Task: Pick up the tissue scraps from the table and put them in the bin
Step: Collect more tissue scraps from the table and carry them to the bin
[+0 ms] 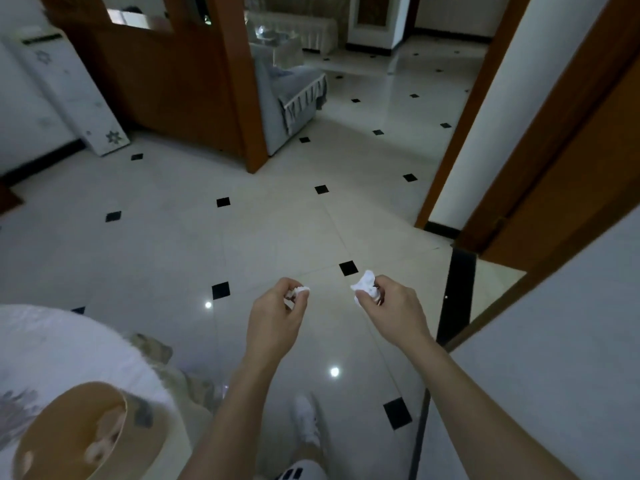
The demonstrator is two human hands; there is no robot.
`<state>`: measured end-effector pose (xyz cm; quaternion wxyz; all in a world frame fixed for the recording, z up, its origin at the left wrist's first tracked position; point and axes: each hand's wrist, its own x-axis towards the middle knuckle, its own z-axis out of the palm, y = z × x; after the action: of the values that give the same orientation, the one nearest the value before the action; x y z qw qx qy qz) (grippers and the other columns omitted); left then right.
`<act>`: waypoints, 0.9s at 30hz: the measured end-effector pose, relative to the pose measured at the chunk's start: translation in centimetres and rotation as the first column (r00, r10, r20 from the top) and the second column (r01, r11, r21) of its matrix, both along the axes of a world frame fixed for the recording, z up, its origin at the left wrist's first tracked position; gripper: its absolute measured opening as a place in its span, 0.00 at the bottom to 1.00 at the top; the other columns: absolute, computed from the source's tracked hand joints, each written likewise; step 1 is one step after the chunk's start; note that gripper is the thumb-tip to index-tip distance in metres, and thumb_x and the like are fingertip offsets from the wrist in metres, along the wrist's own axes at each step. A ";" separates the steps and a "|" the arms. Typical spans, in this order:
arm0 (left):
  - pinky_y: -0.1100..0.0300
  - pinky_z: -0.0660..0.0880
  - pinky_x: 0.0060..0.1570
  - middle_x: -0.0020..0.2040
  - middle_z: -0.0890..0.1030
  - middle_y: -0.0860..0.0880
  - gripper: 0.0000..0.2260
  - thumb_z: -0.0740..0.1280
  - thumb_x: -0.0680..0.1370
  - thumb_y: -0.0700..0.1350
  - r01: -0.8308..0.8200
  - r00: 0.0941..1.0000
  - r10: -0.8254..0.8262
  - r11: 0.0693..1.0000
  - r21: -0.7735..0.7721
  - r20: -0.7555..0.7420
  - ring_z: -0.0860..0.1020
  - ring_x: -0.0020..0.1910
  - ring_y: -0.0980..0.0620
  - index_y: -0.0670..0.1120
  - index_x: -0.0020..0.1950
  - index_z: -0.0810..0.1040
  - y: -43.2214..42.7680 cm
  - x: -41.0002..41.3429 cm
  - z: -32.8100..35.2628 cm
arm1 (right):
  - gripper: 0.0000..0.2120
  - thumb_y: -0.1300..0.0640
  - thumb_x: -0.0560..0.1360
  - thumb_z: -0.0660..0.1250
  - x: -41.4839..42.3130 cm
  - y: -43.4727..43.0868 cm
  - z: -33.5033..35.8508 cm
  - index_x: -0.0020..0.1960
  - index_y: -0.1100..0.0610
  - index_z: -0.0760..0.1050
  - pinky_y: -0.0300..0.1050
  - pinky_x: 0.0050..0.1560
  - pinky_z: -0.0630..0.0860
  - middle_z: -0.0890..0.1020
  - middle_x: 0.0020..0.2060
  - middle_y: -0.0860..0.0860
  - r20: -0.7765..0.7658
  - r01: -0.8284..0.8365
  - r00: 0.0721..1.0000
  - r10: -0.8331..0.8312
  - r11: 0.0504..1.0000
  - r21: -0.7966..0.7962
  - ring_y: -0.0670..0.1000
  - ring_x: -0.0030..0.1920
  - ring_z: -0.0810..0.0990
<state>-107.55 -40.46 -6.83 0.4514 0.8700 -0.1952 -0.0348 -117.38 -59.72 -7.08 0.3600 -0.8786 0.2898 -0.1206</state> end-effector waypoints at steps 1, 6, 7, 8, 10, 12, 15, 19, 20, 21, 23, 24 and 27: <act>0.69 0.66 0.28 0.34 0.75 0.58 0.07 0.66 0.79 0.52 -0.011 1.000 0.011 1.000 -0.001 -0.003 0.73 0.26 0.58 0.55 0.42 0.75 -0.5 1.5 -0.2 | 0.12 0.44 0.73 0.67 1.7 -0.4 -0.2 0.38 0.51 0.75 0.44 0.32 0.71 0.79 0.30 0.46 -0.003 -0.015 1.000 0.015 1.000 -0.003 0.46 0.33 0.78; 0.69 0.65 0.29 0.35 0.77 0.57 0.06 0.66 0.79 0.53 -0.053 0.998 0.053 0.998 0.020 0.025 0.75 0.29 0.56 0.55 0.43 0.76 -3.0 10.2 -0.7 | 0.14 0.43 0.72 0.67 11.5 -3.1 -0.8 0.36 0.52 0.71 0.44 0.30 0.69 0.77 0.29 0.46 0.004 -0.072 0.997 0.072 0.997 -0.023 0.47 0.32 0.76; 0.70 0.65 0.29 0.36 0.77 0.58 0.05 0.66 0.79 0.53 -0.070 0.997 0.070 0.997 0.014 0.028 0.75 0.29 0.56 0.55 0.43 0.76 -3.4 12.2 -0.8 | 0.14 0.43 0.72 0.67 13.8 -3.6 -0.8 0.36 0.52 0.71 0.44 0.31 0.69 0.76 0.29 0.46 0.006 -0.088 0.996 0.088 0.996 -0.026 0.48 0.32 0.76; 0.71 0.66 0.30 0.37 0.77 0.58 0.05 0.66 0.79 0.53 -0.088 0.996 0.088 0.996 0.008 0.030 0.75 0.29 0.56 0.55 0.44 0.76 -3.8 14.3 -0.8 | 0.14 0.43 0.72 0.67 16.2 -4.0 -0.7 0.36 0.52 0.71 0.45 0.31 0.70 0.76 0.28 0.46 0.008 -0.101 0.995 0.101 0.994 -0.029 0.48 0.32 0.76; 0.70 0.66 0.30 0.37 0.77 0.58 0.05 0.66 0.79 0.53 -0.119 0.992 0.119 0.993 0.009 0.034 0.75 0.29 0.56 0.55 0.44 0.76 -4.2 18.5 -0.6 | 0.14 0.43 0.72 0.68 20.9 -4.6 -0.3 0.35 0.51 0.71 0.46 0.32 0.71 0.76 0.27 0.46 0.018 -0.125 0.992 0.126 0.992 -0.033 0.48 0.31 0.76; 0.70 0.65 0.30 0.37 0.77 0.58 0.05 0.66 0.79 0.53 -0.161 0.986 0.160 0.987 0.012 0.038 0.75 0.30 0.57 0.55 0.44 0.76 -3.9 22.2 -0.2 | 0.15 0.44 0.72 0.68 25.3 -4.7 0.3 0.33 0.49 0.68 0.46 0.31 0.69 0.74 0.26 0.45 0.029 -0.170 0.985 0.171 0.985 -0.042 0.46 0.29 0.73; 0.70 0.64 0.30 0.36 0.76 0.59 0.05 0.66 0.79 0.53 -0.241 0.970 0.240 0.971 0.010 0.041 0.75 0.30 0.58 0.56 0.43 0.75 -2.8 26.8 0.7 | 0.17 0.43 0.72 0.67 31.4 -4.0 1.1 0.31 0.47 0.64 0.43 0.27 0.65 0.72 0.24 0.44 0.037 -0.253 0.966 0.256 0.965 -0.074 0.44 0.28 0.72; 0.64 0.67 0.32 0.34 0.76 0.59 0.06 0.65 0.79 0.54 -0.359 0.933 0.358 0.933 0.015 0.030 0.75 0.29 0.59 0.58 0.42 0.74 -0.3 30.7 1.6 | 0.17 0.41 0.73 0.67 38.1 -1.3 1.4 0.32 0.47 0.66 0.42 0.27 0.66 0.72 0.24 0.44 0.040 -0.386 0.920 0.389 0.920 -0.074 0.44 0.29 0.73; 0.64 0.67 0.32 0.34 0.76 0.59 0.06 0.65 0.79 0.54 -0.396 0.918 0.395 0.918 0.016 0.032 0.75 0.29 0.59 0.58 0.42 0.74 0.5 31.4 1.6 | 0.16 0.41 0.73 0.67 39.6 -0.3 1.2 0.33 0.47 0.68 0.43 0.28 0.67 0.73 0.25 0.44 0.030 -0.427 0.903 0.429 0.902 -0.070 0.44 0.29 0.73; 0.63 0.67 0.32 0.35 0.76 0.60 0.06 0.65 0.79 0.54 -0.437 0.899 0.436 0.899 0.016 0.035 0.74 0.29 0.58 0.57 0.43 0.74 1.5 32.0 1.6 | 0.15 0.41 0.73 0.66 41.1 0.6 1.0 0.34 0.48 0.69 0.44 0.29 0.67 0.74 0.26 0.45 0.022 -0.470 0.881 0.472 0.880 -0.069 0.45 0.30 0.74; 0.64 0.67 0.31 0.36 0.76 0.60 0.06 0.64 0.79 0.54 -0.521 0.853 0.521 0.853 0.016 0.029 0.73 0.28 0.59 0.56 0.44 0.75 3.8 32.8 1.3 | 0.15 0.42 0.73 0.66 43.9 2.8 0.6 0.35 0.50 0.70 0.44 0.29 0.67 0.74 0.27 0.45 0.013 -0.563 0.825 0.565 0.824 -0.059 0.46 0.30 0.74; 0.64 0.67 0.31 0.37 0.76 0.59 0.06 0.64 0.79 0.55 -0.562 0.827 0.562 0.827 0.021 0.023 0.73 0.28 0.59 0.56 0.44 0.75 5.0 33.0 1.2 | 0.15 0.42 0.74 0.66 45.2 4.1 0.4 0.35 0.50 0.70 0.44 0.29 0.67 0.74 0.27 0.46 0.010 -0.609 0.792 0.610 0.791 -0.049 0.47 0.30 0.74; 0.66 0.65 0.32 0.35 0.76 0.59 0.06 0.65 0.79 0.54 -0.691 0.722 0.692 0.721 0.044 0.008 0.73 0.28 0.59 0.56 0.43 0.75 8.7 32.8 1.0 | 0.16 0.41 0.73 0.64 48.8 8.6 0.1 0.35 0.52 0.69 0.45 0.30 0.68 0.74 0.27 0.47 0.009 -0.742 0.671 0.742 0.671 -0.016 0.49 0.31 0.74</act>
<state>-74.70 -31.76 -5.80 0.4135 0.8896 0.1460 0.1275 -68.58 -51.14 -6.96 0.3753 -0.9216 -0.0951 0.0276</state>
